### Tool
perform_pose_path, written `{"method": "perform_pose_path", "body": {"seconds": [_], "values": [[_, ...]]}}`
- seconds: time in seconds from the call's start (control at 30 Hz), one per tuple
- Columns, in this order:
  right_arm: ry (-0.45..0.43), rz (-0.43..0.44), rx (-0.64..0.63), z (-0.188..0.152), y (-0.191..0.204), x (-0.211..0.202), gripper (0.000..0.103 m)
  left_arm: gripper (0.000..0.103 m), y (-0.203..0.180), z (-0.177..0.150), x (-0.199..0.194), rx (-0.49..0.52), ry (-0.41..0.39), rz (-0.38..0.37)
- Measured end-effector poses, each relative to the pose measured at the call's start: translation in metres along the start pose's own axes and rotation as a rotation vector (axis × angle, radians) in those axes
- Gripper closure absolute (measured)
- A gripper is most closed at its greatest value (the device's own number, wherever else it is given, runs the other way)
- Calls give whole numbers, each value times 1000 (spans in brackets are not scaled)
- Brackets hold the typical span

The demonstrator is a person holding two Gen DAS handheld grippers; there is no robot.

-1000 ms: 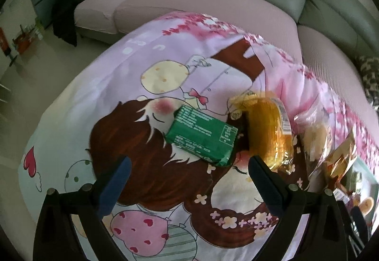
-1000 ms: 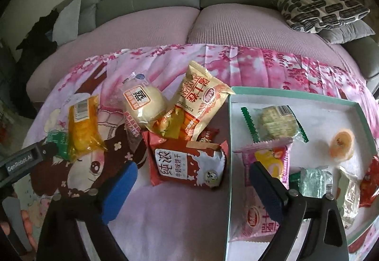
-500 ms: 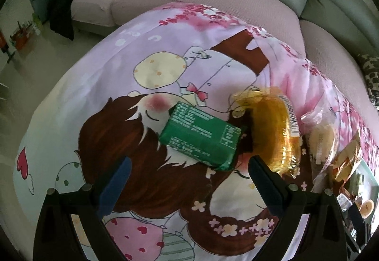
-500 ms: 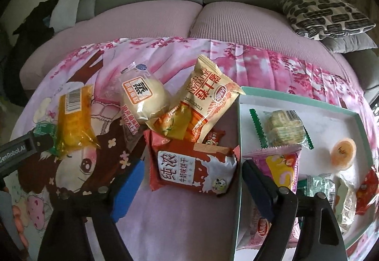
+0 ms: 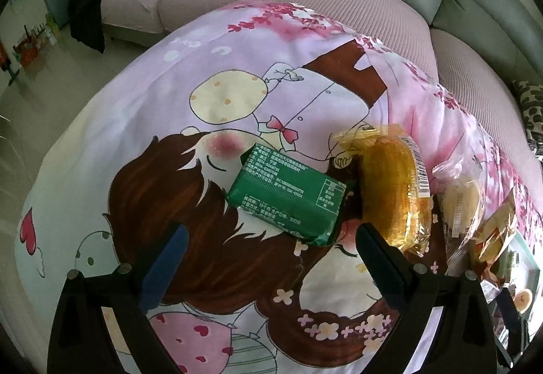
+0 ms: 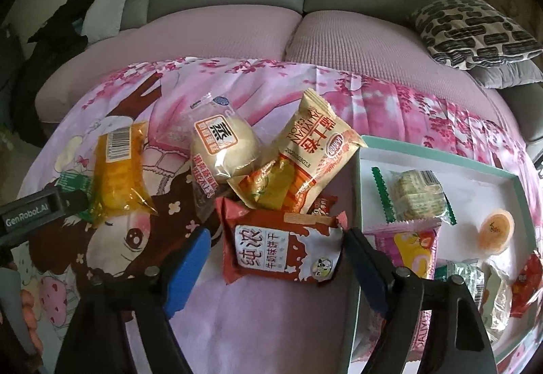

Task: Organize snacks
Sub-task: 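Grasp the green rectangular packet with the left gripper while the right gripper approaches the biscuit packet, then grasp the red-white milk biscuit packet with the right gripper while the left lifts its packet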

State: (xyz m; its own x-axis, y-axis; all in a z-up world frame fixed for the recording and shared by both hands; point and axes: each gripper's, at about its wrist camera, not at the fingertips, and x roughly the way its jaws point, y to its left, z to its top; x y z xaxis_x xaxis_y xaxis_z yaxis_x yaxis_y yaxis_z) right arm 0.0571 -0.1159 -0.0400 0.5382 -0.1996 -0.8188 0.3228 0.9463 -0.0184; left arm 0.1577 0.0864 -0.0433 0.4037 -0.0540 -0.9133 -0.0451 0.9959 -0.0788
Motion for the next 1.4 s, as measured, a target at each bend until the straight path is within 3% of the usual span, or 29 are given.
{"method": "perform_pose_path", "body": {"seconds": [0.23, 0.63, 0.77, 0.87, 1.07, 1.4], "values": [[-12, -8, 9, 1, -3, 2, 30, 4, 2, 3, 8, -14, 11, -23], [-12, 9, 24, 1, -6, 4, 30, 5, -7, 6, 23, 30, -1, 29], [-13, 15, 27, 0, -6, 3, 34, 22, -14, 6, 22, 53, -13, 55], [-12, 14, 30, -1, -7, 1, 37, 28, -17, 6, 20, 67, -18, 46], [-10, 26, 43, -1, -10, -2, 40, 33, -20, 6, 17, 79, -18, 29], [-47, 89, 72, 2, -12, -21, 41, 34, -19, 9, -5, 78, -57, 39]]}}
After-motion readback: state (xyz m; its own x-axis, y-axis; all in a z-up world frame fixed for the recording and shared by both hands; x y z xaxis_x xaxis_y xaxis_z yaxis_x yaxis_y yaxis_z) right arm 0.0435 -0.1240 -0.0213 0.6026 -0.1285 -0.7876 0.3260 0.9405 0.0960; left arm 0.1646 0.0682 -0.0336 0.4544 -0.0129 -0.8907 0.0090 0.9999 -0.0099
